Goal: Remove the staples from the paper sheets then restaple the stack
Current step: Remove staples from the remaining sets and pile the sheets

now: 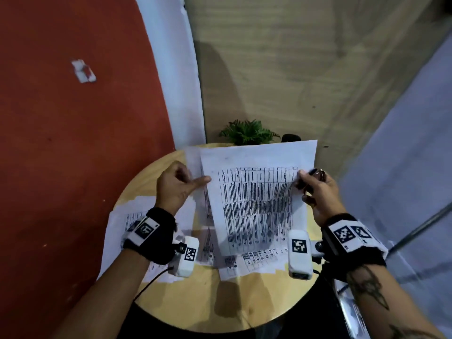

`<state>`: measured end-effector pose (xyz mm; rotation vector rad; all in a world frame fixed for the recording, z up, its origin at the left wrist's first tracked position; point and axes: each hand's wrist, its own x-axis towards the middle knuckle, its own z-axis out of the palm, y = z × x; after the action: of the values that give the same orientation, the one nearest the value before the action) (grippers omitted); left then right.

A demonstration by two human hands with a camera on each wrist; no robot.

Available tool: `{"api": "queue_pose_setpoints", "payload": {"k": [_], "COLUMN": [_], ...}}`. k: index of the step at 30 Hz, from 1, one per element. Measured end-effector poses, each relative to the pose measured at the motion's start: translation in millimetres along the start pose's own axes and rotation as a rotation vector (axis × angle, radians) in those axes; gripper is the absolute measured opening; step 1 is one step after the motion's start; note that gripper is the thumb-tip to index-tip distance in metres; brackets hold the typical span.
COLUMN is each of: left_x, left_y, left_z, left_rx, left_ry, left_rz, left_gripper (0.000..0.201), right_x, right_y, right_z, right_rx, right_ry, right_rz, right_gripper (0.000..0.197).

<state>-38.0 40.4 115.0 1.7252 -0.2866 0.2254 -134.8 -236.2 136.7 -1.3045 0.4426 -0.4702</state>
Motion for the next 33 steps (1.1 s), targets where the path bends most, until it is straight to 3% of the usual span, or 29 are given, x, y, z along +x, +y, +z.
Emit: {"api": "queue_pose_setpoints", "payload": {"k": [2, 5, 8, 10, 13, 16, 18, 20, 23, 26, 31, 33], "left_x": [6.5, 13.8, 25.4, 29.0, 28.0, 28.5, 27.9, 30.6, 37.6, 42.6, 43.4, 41.5], "left_y": [17.5, 48.6, 67.4, 74.8, 78.3, 78.2, 84.6, 91.1, 97.5, 104.2, 103.3, 102.7], "left_z": [-2.9, -4.5, -5.3, -2.8, 1.5, 3.2, 3.5, 0.3, -7.1, -9.5, -3.9, -3.8], "left_rx": [-0.020, 0.105, 0.279, 0.211, 0.018, -0.119, -0.110, -0.051, 0.217, 0.429, 0.498, 0.470], "left_ry": [0.121, 0.012, -0.236, -0.333, -0.314, -0.178, -0.099, -0.067, -0.176, -0.290, -0.450, -0.467], "left_rz": [0.054, 0.205, 0.245, 0.173, 0.072, 0.021, 0.081, 0.193, 0.330, 0.281, 0.229, 0.254], "left_gripper": [0.060, 0.088, 0.068, 0.058, 0.056, 0.060, 0.055, 0.066, 0.071, 0.058, 0.022, 0.019], "right_x": [-4.9, -10.9, -15.4, -17.4, -18.0, -20.1, -22.5, -24.0, -25.9, -28.0, -30.2, -29.4], "right_y": [-6.7, -13.6, -19.4, -22.3, -24.8, -29.0, -33.2, -37.1, -41.1, -39.8, -34.7, -33.4], "right_z": [-0.8, -0.7, -0.8, -1.0, -1.2, 1.9, 4.0, 5.1, 5.7, 7.1, 8.8, 8.3], "right_rx": [0.004, -0.004, 0.002, 0.015, 0.059, 0.035, 0.024, 0.024, 0.036, 0.053, 0.082, 0.076], "right_ry": [-0.002, -0.014, -0.018, -0.011, -0.003, 0.013, 0.019, 0.026, 0.017, -0.001, 0.019, 0.091], "right_rz": [-0.019, -0.034, -0.060, -0.066, -0.058, -0.056, -0.072, -0.088, -0.098, -0.093, -0.083, -0.115], "right_gripper": [0.024, 0.024, 0.024, 0.024, 0.021, 0.020, 0.022, 0.023, 0.023, 0.023, 0.021, 0.019]}}
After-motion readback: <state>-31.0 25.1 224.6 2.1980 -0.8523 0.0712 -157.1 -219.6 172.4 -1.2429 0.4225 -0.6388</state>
